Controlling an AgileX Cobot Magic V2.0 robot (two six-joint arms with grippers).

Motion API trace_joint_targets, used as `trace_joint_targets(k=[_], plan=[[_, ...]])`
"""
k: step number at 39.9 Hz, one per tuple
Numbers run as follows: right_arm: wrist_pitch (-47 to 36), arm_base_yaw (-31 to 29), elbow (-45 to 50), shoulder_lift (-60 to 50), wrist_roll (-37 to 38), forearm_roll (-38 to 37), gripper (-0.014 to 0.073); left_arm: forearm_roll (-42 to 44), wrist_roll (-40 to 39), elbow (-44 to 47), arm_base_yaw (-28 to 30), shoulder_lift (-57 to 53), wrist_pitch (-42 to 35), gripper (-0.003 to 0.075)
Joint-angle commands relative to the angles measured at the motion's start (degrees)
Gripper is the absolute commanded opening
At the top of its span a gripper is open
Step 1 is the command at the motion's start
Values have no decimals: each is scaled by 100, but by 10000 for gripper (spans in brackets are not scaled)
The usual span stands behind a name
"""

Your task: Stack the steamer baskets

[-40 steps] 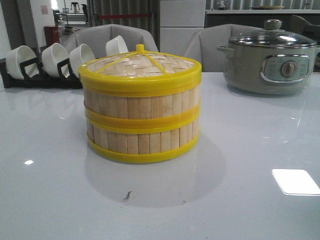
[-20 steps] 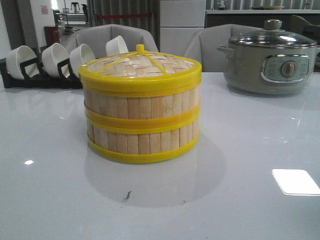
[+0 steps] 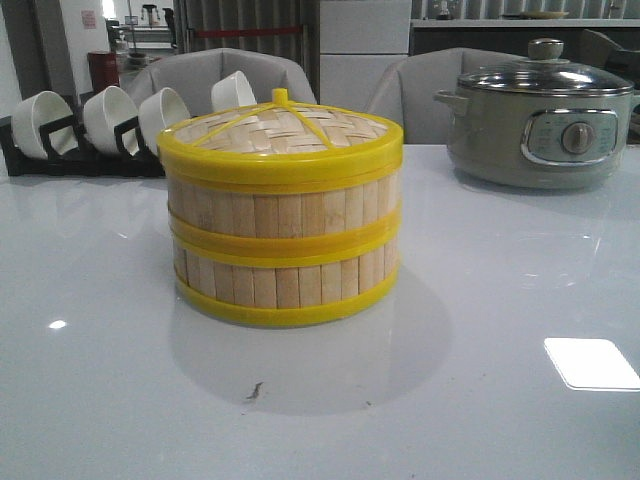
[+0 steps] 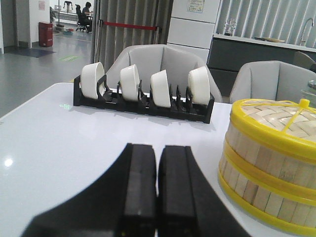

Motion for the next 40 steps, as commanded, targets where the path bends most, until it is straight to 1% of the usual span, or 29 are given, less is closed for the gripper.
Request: trace_joint_targets(k=[1, 10, 13, 18, 21, 27, 40], plan=[[-479, -20, -164, 21, -22, 0, 48, 0, 8, -3, 15, -87, -451, 95], [-479, -20, -164, 21, -22, 0, 48, 0, 8, -3, 15, -87, -176, 95], [-479, -20, -164, 21, -22, 0, 48, 0, 8, -3, 15, -87, -356, 95], [-479, -20, -164, 21, -22, 0, 48, 0, 8, -3, 15, -87, -908, 95], [-479, -20, -164, 21, -22, 0, 48, 250, 214, -3, 15, -87, -1066, 95], [-479, -20, -164, 21, -22, 0, 48, 760, 576, -3, 15, -87, -1179, 95], [-479, -20, -164, 21, -22, 0, 48, 773, 599, -3, 15, -87, -1239, 95]])
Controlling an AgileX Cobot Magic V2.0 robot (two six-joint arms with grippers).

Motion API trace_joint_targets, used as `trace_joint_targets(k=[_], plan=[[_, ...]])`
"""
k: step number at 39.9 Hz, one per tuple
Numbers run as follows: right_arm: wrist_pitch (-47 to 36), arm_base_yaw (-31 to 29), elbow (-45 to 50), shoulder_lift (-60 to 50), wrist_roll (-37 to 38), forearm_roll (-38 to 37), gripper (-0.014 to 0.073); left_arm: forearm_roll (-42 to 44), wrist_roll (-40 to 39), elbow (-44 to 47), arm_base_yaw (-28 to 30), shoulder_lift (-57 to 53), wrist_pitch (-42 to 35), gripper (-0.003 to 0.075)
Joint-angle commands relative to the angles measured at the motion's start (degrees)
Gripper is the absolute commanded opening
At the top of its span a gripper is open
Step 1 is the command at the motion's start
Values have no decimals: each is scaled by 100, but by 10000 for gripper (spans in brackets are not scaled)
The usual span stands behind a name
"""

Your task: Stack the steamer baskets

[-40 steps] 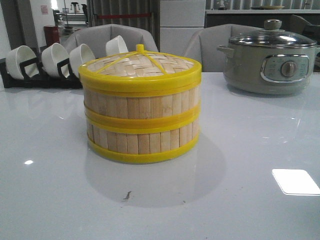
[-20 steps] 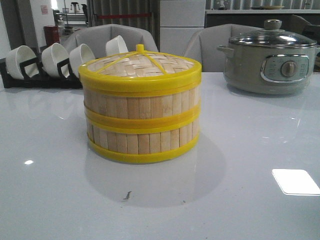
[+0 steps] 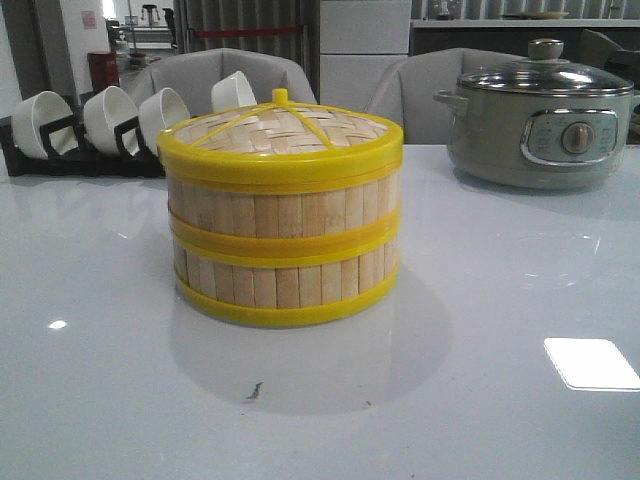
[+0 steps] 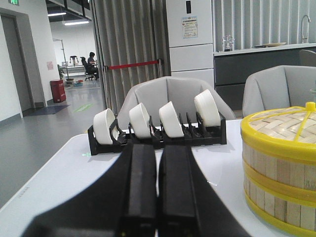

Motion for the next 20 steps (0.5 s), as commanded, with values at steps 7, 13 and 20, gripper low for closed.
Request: trace_joint_targets(k=[7, 13, 20], plan=[[-479, -20, -164, 21, -22, 0, 48, -4, 29, -3, 15, -87, -514, 95], [-479, -20, -164, 21, -22, 0, 48, -4, 29, -3, 15, -87, -514, 95], [-479, -20, -164, 21, -22, 0, 48, -4, 29, -3, 15, -87, -514, 95]])
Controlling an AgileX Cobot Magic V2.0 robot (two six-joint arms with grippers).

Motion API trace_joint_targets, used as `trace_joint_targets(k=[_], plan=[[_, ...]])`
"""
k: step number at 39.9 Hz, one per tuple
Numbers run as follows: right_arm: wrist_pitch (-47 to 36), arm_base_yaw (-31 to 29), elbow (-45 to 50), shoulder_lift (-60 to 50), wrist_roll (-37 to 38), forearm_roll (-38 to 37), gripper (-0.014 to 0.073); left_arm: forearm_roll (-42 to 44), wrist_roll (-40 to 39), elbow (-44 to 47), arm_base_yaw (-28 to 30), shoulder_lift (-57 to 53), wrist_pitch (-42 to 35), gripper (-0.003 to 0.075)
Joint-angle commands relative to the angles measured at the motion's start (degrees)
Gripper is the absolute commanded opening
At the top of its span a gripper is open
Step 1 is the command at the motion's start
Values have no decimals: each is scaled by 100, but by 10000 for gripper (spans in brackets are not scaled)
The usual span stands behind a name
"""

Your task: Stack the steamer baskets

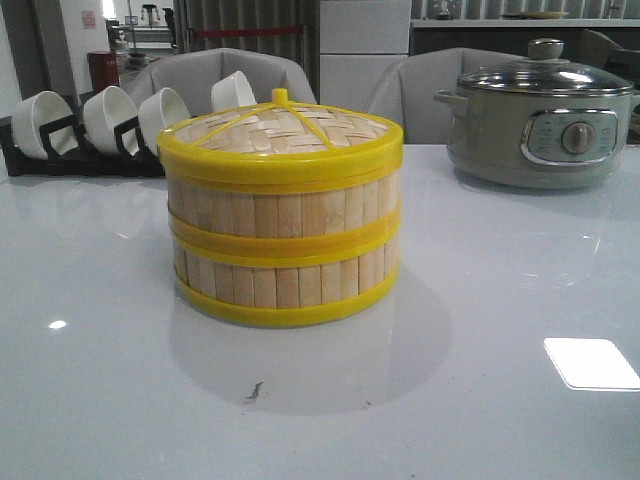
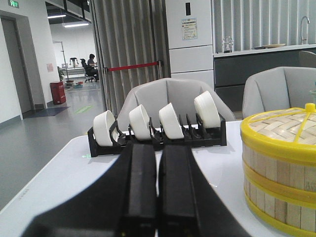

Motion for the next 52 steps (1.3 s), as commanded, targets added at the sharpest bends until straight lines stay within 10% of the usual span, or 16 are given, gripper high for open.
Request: trace_joint_targets(k=[1, 52], plan=[[-479, -20, -164, 21, -22, 0, 48, -7, 19, -3, 15, -87, -484, 95], [106, -22, 1460, -2697, 4, 501, 48, -7, 19, -3, 15, -76, -484, 95]])
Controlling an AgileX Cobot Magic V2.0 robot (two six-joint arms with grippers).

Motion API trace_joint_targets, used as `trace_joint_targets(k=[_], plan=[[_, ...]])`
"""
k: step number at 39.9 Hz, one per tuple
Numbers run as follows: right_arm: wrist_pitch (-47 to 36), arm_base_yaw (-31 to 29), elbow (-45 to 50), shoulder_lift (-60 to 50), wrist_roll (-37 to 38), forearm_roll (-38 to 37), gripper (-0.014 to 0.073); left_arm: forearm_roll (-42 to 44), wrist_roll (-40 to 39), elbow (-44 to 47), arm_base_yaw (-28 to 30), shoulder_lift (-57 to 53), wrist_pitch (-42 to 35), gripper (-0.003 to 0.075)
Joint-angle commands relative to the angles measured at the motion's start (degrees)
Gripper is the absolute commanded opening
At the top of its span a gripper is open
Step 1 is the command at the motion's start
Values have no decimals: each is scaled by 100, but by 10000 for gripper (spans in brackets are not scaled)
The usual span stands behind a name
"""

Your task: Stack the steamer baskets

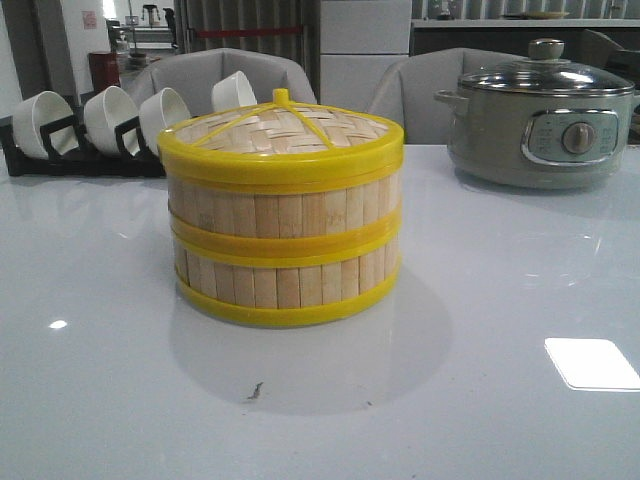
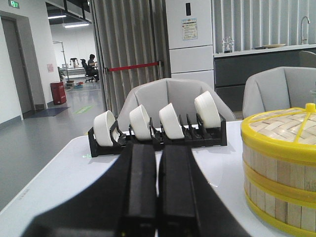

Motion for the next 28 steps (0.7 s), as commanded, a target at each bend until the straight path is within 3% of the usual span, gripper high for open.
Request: trace_joint_targets(k=[1, 28], plan=[[-508, -22, -90, -116, -7, 10, 48, -7, 19, -3, 15, -76, -484, 95], [-718, -22, -85, -117, 12, -118, 48, -7, 19, -3, 15, -76, -484, 95]])
